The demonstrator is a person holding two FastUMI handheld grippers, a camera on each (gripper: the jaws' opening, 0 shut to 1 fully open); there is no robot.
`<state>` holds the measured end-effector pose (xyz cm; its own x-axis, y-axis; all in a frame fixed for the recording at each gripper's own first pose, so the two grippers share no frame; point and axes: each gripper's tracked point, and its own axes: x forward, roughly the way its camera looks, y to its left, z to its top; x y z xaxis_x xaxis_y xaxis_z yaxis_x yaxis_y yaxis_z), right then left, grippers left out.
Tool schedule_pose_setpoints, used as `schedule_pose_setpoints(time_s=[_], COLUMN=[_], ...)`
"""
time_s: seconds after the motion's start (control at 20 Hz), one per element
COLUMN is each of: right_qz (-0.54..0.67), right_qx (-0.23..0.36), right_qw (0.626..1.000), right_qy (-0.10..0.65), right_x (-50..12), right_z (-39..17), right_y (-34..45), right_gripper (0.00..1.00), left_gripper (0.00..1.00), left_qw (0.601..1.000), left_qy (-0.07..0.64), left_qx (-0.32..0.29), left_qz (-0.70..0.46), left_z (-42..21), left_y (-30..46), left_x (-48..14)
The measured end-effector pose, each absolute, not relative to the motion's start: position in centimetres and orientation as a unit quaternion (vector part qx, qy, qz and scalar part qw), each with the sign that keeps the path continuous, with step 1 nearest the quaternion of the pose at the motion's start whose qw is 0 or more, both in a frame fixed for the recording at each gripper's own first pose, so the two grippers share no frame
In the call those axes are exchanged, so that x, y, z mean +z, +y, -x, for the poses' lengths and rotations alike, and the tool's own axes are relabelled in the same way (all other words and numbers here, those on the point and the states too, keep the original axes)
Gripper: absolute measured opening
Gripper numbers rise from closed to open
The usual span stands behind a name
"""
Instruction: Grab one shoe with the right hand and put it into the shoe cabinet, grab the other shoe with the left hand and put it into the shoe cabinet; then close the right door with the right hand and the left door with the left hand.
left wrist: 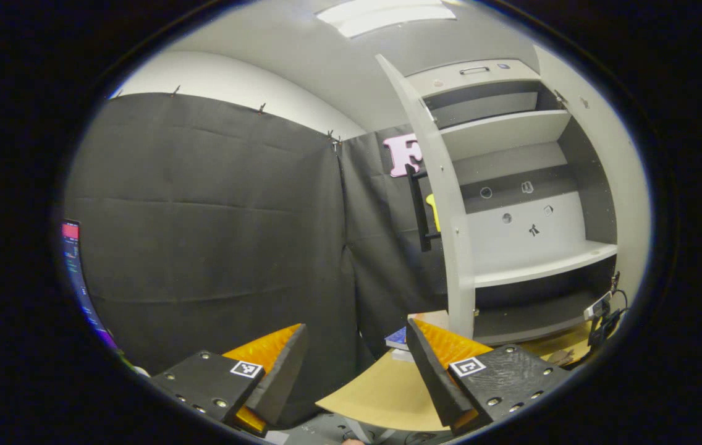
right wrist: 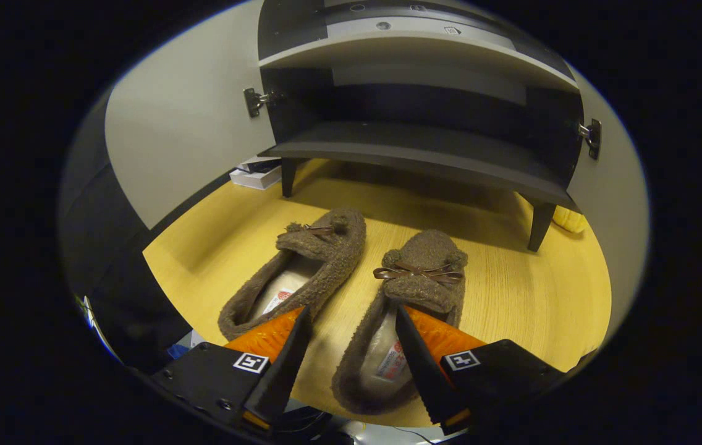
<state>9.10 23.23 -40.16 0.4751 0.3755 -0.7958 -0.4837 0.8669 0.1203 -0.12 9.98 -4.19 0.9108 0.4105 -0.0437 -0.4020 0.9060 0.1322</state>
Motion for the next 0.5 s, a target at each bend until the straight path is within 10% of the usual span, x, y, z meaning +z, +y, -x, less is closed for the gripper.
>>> schedule_pose_setpoints(time_s=[0.25,0.35,0.5], right_qz=[0.080,0.073,0.038], right_qx=[0.220,0.219,0.195], right_qw=[0.854,0.853,0.857], right_qy=[0.464,0.468,0.476], right_x=[-41.9,-41.9,-41.4], right_z=[-10.3,-10.5,-10.7], right_y=[22.8,22.7,21.8], right_gripper=[0.62,0.17,0.17], left_gripper=[1.00,1.00,1.00], left_qw=[0.976,0.977,0.979], left_qy=[0.039,0.037,0.036], left_qx=[0.203,0.201,0.191], left_qz=[-0.061,-0.062,-0.060], left_z=[0.3,0.3,0.0], left_y=[9.7,9.6,9.2], left_x=[-4.4,-4.4,-4.5])
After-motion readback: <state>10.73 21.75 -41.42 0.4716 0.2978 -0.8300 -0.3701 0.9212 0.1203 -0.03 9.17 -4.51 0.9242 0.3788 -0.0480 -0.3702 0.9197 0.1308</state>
